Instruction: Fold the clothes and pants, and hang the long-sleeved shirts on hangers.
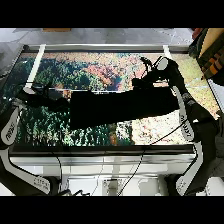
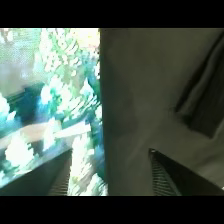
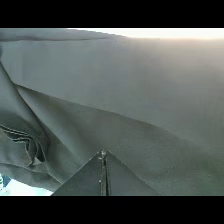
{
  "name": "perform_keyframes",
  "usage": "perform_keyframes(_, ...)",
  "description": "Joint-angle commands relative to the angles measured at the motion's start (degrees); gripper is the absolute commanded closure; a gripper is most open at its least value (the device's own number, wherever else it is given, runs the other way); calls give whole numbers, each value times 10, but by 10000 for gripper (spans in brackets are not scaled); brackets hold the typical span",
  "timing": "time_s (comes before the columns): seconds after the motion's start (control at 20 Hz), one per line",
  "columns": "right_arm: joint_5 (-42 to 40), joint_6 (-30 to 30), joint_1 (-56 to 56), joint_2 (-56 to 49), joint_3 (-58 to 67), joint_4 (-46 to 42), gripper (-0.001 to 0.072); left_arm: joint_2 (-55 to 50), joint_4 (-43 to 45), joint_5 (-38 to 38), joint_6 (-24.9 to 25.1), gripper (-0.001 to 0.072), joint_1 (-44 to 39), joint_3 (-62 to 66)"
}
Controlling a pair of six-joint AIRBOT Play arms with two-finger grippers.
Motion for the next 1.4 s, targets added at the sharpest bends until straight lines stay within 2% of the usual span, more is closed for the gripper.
perform_keyframes(0.0,0,0,0,0,1,4,693,-27,-9,12,4,238,-16,0)
perform_keyframes(0.25,0,0,0,0,1,11,694,-35,-9,34,1,246,-64,0)
perform_keyframes(0.35,0,-1,0,0,1,16,693,-34,-9,30,2,472,-84,0)
perform_keyframes(0.45,2,-11,0,1,1,16,693,-26,-9,12,2,651,-96,0)
perform_keyframes(0.5,3,-20,0,2,1,15,693,-15,-6,2,2,699,-96,1)
perform_keyframes(0.65,1,-43,0,14,1,14,694,43,75,-20,1,701,-96,22)
perform_keyframes(0.8,0,-64,0,29,1,14,693,123,169,-37,-21,702,-108,73)
perform_keyframes(1.1,19,-61,1,33,0,38,693,249,243,-131,-57,703,-161,155)
perform_keyframes(1.35,9,-61,39,31,0,60,693,289,281,-191,-73,702,-178,155)
